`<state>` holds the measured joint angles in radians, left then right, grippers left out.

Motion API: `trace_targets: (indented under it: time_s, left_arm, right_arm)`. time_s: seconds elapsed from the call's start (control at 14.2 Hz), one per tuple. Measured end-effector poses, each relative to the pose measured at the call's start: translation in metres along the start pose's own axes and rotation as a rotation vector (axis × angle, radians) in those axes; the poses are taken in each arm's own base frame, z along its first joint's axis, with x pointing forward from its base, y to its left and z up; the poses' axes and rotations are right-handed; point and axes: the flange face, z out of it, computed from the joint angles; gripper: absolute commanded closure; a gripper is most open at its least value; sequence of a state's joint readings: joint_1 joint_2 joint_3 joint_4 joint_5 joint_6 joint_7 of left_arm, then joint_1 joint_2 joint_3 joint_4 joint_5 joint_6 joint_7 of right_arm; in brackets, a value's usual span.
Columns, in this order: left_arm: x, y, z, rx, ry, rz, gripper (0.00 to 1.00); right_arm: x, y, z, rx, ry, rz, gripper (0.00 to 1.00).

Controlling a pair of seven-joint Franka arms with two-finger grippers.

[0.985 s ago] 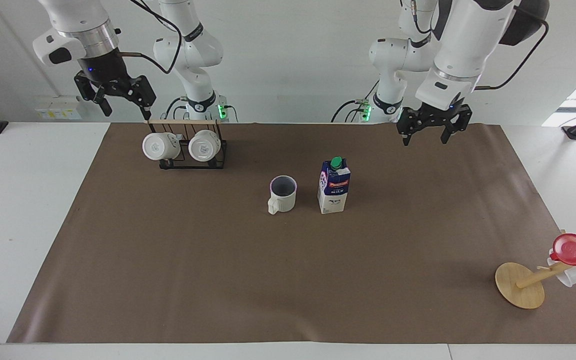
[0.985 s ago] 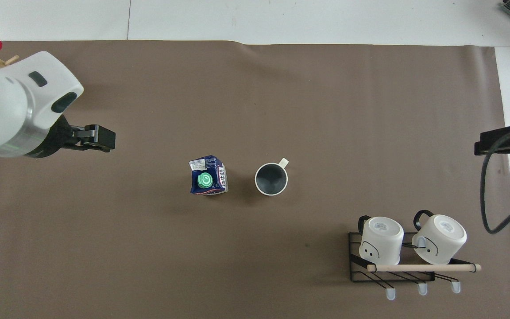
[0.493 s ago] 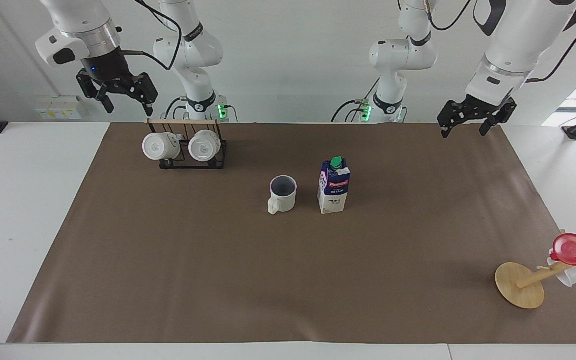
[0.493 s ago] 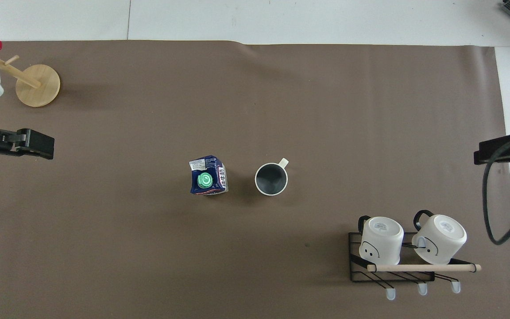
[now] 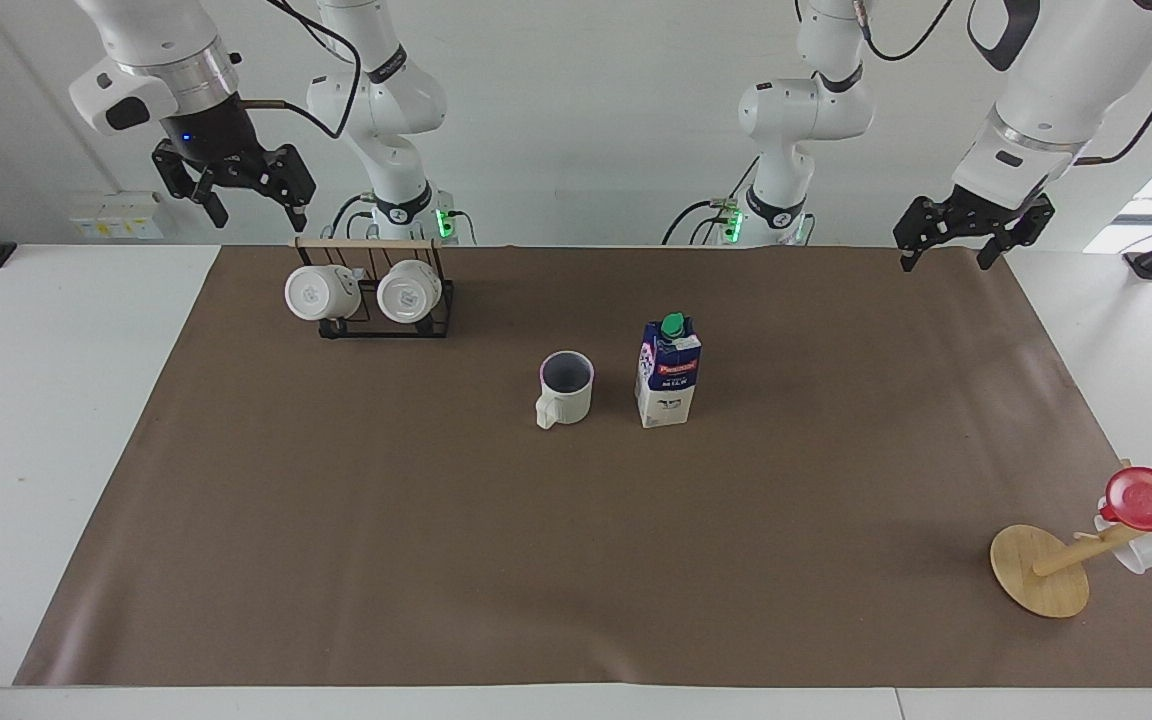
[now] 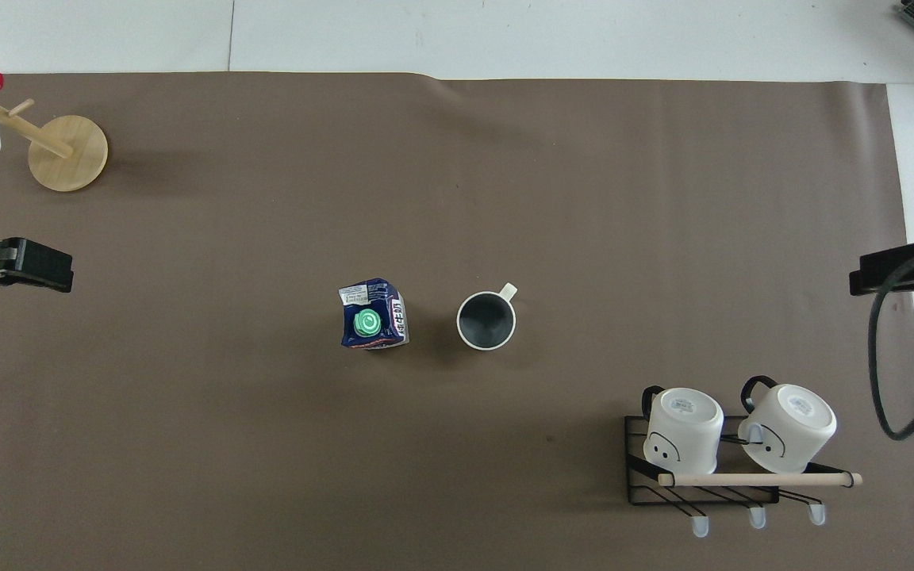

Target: Place cup and milk on table

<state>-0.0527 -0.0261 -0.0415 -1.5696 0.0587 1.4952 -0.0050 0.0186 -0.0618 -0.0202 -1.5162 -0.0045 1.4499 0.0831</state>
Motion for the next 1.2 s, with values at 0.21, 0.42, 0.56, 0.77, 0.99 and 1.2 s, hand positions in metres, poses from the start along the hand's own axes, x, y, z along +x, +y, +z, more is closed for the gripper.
trace_targets:
  time_s: [0.21, 0.42, 0.56, 0.77, 0.99, 1.2]
  left_arm:
    - [-0.0022, 0.0013, -0.0013, 0.000, -0.005, 0.004, 0.00]
    - [-0.0073, 0.0042, -0.0060, 0.001, -0.005, 0.009, 0.00]
    - [-0.0079, 0.0035, -0.0046, 0.000, -0.011, 0.008, 0.00]
    - [-0.0080, 0.0031, -0.0026, -0.001, -0.017, 0.007, 0.00]
    - [-0.0084, 0.0031, -0.0022, -0.001, -0.021, 0.007, 0.00]
    - [-0.0090, 0.0029, -0.0017, -0.001, -0.026, 0.006, 0.00]
  right_arm:
    - [0.0000, 0.0005, 0.0000, 0.000, 0.000, 0.001, 0.00]
    - [-0.0017, 0.0011, 0.0015, -0.002, -0.016, 0.001, 0.00]
    - [-0.0046, 0.0014, 0.0037, -0.004, -0.043, 0.001, 0.00]
    - [-0.0048, 0.0017, 0.0034, -0.004, -0.043, 0.002, 0.00]
    - [-0.0054, 0.0052, 0.0021, -0.003, -0.041, 0.009, 0.00]
    - [-0.0059, 0.0050, 0.0013, -0.001, -0.039, 0.008, 0.00]
